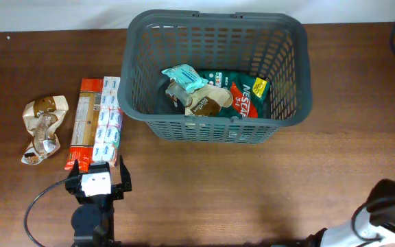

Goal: Pack container
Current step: 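Reach the left gripper to the Kleenex tissue stack and grasp it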

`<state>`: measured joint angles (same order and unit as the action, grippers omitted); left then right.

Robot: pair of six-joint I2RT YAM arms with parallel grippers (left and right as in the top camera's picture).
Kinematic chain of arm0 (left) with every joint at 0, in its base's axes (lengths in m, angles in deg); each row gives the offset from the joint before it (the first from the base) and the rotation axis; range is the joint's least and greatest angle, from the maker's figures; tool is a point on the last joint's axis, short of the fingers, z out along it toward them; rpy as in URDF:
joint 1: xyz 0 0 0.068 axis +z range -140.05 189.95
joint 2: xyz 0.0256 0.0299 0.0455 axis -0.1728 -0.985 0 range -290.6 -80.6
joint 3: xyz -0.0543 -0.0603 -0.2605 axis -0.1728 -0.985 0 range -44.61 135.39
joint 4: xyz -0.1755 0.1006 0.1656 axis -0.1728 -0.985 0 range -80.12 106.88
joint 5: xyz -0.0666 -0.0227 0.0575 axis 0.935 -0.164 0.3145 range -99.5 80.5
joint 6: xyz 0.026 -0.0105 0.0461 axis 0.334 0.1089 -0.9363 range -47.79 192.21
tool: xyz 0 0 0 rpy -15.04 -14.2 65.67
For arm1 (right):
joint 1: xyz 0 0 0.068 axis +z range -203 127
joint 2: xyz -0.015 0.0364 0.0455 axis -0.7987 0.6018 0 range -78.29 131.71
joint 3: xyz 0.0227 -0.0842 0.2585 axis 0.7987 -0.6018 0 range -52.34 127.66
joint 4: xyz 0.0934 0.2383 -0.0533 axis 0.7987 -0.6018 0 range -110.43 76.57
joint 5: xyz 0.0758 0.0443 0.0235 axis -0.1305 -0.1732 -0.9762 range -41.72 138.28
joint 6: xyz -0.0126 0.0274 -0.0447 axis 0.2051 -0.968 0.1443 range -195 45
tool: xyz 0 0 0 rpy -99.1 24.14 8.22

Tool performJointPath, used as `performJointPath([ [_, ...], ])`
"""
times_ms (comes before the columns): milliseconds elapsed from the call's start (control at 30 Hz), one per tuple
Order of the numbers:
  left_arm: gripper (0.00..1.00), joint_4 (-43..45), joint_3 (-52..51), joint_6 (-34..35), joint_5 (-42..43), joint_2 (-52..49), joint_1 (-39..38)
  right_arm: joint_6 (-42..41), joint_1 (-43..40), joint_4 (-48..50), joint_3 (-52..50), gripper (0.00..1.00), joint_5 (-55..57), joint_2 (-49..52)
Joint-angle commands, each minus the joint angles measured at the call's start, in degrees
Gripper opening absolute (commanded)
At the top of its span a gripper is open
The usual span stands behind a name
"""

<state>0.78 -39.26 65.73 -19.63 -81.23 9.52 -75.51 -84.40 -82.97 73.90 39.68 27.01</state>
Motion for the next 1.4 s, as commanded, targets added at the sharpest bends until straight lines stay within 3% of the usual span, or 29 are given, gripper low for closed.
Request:
performJointPath([
  [0, 0.99, 0.15, -0.26, -0.92, -0.63, 0.33, -0.17, -3.93, -3.26, 2.99, -9.73, 0.91, -2.43, 0.61],
  [67, 0.99, 0.15, -0.26, -0.92, -0.63, 0.33, -0.17, -4.37, -3.50, 4.81, -13.16, 0.99, -2.38, 0.63],
  [233, 0.99, 0.15, -0.26, -0.94, -0.66, 0.33, -0.17, -4.31, -3.50, 6.08, -18.25, 0.99, -2.38, 1.09],
  [367, 0.99, 5.01, -0.26, -0.20, 0.63, 0.33, -0.17, -4.31, -3.50, 6.03, -20.20, 0.99, -2.36, 1.09],
  [467, 0.99, 5.81, 0.22, 4.74, 0.92, 0.22, -0.15, -4.28, -3.50, 5.97, -20.22, 0.99, -2.36, 1.09],
  [600, 0.99, -0.55, 4.48, 12.52, -4.52, -3.32, -0.15, -4.28, -3.50, 5.97, -20.22, 0.99, -2.36, 1.09],
  [867, 0.99, -12.15, 30.60, 12.09, -10.32, -34.80, -0.02, -4.31, -3.50, 5.97, -20.22, 0.99, -2.36, 1.09],
  [1033, 0.99, -20.48, 49.70, 8.22, -9.25, -55.78, 2.58, -4.28, -3.50, 5.97, -20.22, 0.99, -2.36, 1.09],
  [1067, 0.99, -22.14, 53.11, 7.41, -7.32, -59.32, 3.69, -4.31, -3.50, 5.97, -20.22, 0.99, -2.38, 1.09],
  [1100, 0.99, -26.43, 61.02, 6.64, 0.52, -67.38, 7.52, -4.28, -3.50, 5.97, -20.22, 0.99, -2.36, 1.09],
  [1200, 0.99, -32.87, 72.35, 6.64, 13.64, -78.55, 13.35, -4.28, -3.50, 5.97, -20.22, 0.99, -2.38, 1.09],
  [1367, 0.99, -37.75, 84.59, 6.67, 22.71, -88.94, 17.70, -4.31, -3.50, 5.97, -20.22, 0.99, -2.38, 1.09],
])
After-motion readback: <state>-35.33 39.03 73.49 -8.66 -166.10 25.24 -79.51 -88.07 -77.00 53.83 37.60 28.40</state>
